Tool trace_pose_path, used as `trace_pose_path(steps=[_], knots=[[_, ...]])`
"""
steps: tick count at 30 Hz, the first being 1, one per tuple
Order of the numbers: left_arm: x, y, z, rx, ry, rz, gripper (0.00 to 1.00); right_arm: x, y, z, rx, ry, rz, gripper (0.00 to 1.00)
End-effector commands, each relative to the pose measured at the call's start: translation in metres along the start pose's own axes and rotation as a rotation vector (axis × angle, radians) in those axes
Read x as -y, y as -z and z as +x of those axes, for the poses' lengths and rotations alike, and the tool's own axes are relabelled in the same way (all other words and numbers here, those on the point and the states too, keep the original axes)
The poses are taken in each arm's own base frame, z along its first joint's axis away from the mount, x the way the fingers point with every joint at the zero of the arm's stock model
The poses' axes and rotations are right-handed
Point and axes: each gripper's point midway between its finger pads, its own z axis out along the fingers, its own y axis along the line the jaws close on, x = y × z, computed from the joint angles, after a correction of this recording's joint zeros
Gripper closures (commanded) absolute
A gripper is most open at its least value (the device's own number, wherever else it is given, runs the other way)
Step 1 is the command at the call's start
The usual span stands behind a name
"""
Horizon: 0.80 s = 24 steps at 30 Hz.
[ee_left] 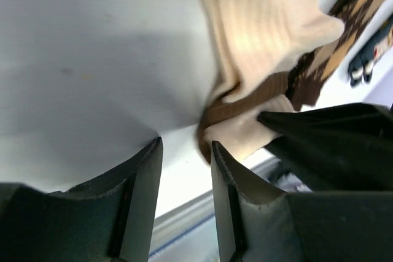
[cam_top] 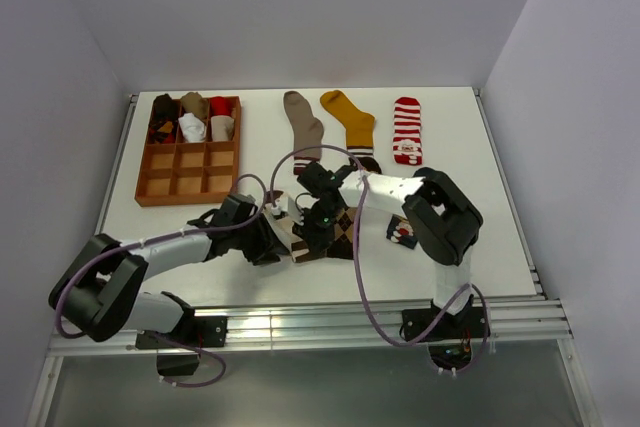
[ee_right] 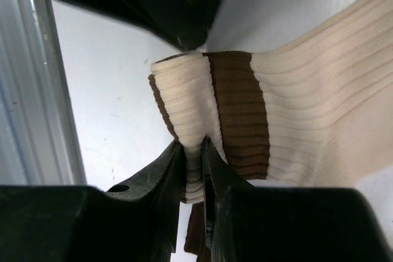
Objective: Roll the socks
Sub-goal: Roll the sock at the center of the board.
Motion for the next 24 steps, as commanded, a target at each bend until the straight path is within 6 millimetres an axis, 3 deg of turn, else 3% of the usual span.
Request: trace_pose_path(steps=[1,6,10,15,19,24], knots=[[-0.017,0.006,-0.014,0.113,0.009,-0.068,0.57,-0.005,0.004,0.025,-0.088,-0.121,-0.091,0.89],[-0.009,0.016,-0.029,0.21,-0.052,-0.052,0.55,-0.003,0.0,0.028,-0.117,-0.205,-0.194,0.9],[0.0,0.028,-0.046,0.327,-0.104,-0.025,0.53,0.0,0.006,0.019,-0.098,-0.278,-0.264,0.9],[0.031,0.039,-0.061,0.454,-0.23,0.071,0.5,0.004,0.004,0.025,-0.121,-0.35,-0.308,0.9],[0.062,0.035,-0.054,0.476,-0.397,0.149,0.49,0.003,0.002,0.027,-0.129,-0.383,-0.334,0.9],[0.079,0.018,-0.036,0.455,-0.548,0.203,0.51,0.003,-0.001,0.029,-0.147,-0.423,-0.354,0.9]])
